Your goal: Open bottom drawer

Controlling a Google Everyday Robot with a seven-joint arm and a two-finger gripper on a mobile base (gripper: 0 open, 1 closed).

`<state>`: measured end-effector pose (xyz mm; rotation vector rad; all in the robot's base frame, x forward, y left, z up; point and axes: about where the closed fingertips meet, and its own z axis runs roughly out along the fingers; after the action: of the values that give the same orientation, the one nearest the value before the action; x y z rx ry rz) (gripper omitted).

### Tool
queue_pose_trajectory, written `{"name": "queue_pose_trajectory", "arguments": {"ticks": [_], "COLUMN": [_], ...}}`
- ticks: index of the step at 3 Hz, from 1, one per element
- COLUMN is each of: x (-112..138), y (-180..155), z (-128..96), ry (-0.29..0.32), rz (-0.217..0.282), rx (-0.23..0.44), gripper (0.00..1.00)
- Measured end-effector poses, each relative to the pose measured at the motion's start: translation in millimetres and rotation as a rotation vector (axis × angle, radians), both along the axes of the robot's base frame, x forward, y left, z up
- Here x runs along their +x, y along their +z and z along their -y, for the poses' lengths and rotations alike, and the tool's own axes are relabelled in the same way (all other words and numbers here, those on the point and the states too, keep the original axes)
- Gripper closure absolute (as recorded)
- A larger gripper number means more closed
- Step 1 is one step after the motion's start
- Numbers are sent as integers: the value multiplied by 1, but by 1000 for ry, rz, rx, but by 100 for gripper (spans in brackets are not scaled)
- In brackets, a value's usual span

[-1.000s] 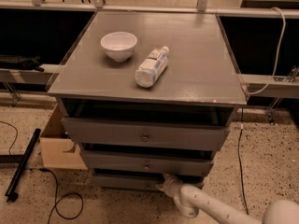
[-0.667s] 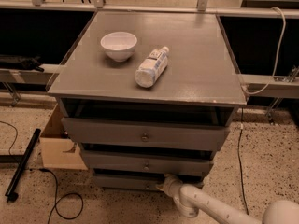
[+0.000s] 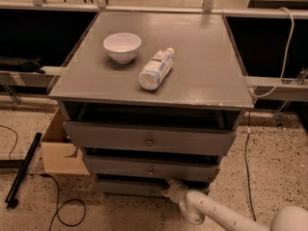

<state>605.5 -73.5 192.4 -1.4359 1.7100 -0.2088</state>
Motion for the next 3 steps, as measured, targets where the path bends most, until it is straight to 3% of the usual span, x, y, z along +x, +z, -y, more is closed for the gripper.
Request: {"name": "queue_pose_trajectory", "arguments": {"ticks": [1,2,3], "x": [0,0,-5], "y": [0,0,-2], "z": [0,0,4], "ry": [0,0,-7], "rz": [0,0,-6], "rx": [0,0,-4], "gripper": [86,100,100]}}
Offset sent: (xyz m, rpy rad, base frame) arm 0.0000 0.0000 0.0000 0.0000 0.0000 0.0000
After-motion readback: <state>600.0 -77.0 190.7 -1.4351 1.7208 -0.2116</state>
